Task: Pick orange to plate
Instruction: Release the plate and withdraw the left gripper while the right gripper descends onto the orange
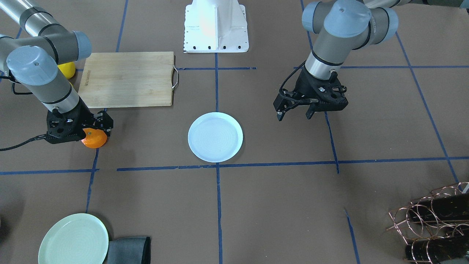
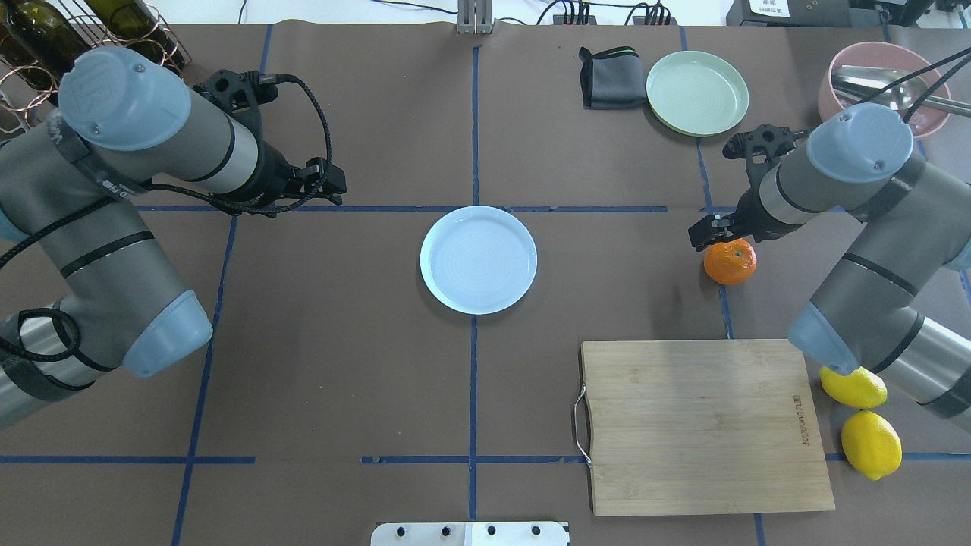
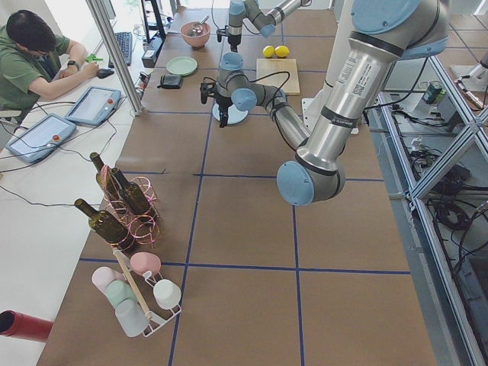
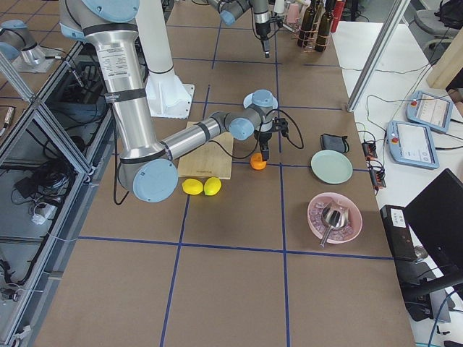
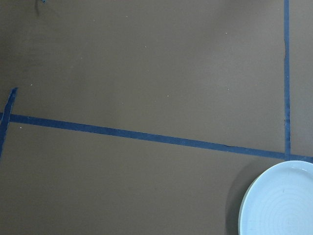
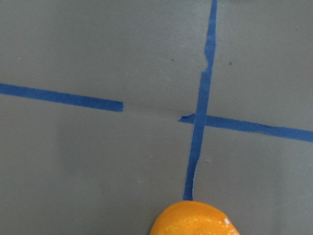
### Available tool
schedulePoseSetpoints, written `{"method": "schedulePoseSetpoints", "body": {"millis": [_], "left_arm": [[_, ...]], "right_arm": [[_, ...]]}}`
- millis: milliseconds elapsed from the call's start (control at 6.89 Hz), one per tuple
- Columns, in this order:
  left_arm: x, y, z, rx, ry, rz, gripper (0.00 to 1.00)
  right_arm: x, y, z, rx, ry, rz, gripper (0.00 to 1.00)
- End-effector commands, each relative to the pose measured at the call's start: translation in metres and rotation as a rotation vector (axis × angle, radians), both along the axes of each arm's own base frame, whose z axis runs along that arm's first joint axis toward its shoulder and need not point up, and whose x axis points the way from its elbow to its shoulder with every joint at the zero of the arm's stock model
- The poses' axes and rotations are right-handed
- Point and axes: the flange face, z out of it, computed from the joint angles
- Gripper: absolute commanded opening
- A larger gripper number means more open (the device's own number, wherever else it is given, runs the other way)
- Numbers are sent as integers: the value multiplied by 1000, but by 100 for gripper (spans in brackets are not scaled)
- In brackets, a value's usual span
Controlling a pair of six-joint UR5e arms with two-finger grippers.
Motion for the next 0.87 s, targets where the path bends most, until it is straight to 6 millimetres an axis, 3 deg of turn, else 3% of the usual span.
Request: {"method": "schedulePoseSetpoints", "body": {"millis": [0,726], "left_arm": [[-1,-1,2,-3,-3,-2,100],[2,-3,6,-7,-9,-2,100]], "right_arm": [[-5,1,10,-9,14,-11,100],[-20,6,26,-28,46,-25,98]]}}
